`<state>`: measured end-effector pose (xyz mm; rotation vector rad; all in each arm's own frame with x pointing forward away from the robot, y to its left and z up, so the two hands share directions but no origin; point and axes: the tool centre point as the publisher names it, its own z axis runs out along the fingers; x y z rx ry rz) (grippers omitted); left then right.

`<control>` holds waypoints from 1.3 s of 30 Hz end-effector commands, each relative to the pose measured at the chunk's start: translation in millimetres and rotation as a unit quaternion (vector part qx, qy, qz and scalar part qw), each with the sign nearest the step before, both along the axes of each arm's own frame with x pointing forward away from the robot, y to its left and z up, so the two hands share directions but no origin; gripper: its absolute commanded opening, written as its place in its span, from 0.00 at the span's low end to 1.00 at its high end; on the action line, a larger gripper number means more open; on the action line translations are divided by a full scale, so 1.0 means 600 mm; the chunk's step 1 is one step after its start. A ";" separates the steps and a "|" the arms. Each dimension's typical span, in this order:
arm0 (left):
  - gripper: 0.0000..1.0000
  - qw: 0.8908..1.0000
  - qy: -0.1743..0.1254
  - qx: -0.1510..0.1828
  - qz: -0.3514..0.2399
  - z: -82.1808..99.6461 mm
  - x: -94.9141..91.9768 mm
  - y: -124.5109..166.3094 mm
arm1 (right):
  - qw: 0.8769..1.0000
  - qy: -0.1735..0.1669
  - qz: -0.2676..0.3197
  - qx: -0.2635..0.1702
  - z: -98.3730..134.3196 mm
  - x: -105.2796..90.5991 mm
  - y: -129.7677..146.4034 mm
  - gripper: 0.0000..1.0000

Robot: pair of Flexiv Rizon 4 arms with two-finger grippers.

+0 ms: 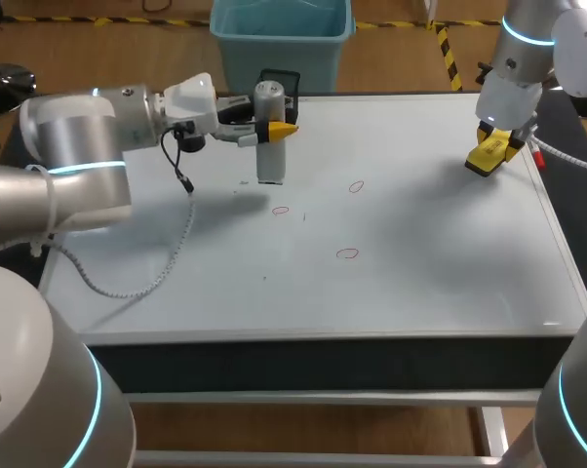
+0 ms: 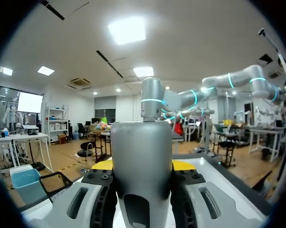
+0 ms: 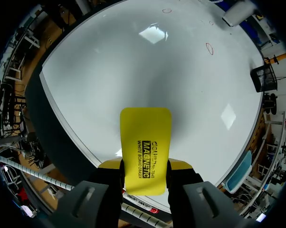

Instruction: Pick up the inspection probe, press it on each red-marked spot on the whiteboard one by one, put down the probe, pick up the eraser, and wipe off all the red marks.

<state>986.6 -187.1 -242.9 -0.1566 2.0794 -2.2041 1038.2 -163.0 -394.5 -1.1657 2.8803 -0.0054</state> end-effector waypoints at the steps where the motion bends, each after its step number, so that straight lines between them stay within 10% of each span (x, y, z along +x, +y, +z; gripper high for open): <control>1: 0.00 1.000 -0.003 -0.010 -0.018 -0.017 0.008 -0.010 | 1.000 0.000 0.001 -0.001 0.001 0.000 -0.001 0.00; 39: 0.00 0.999 0.026 -0.029 -0.009 -0.066 -0.035 -0.016 | 1.000 0.000 0.001 -0.001 0.001 0.000 -0.001 0.00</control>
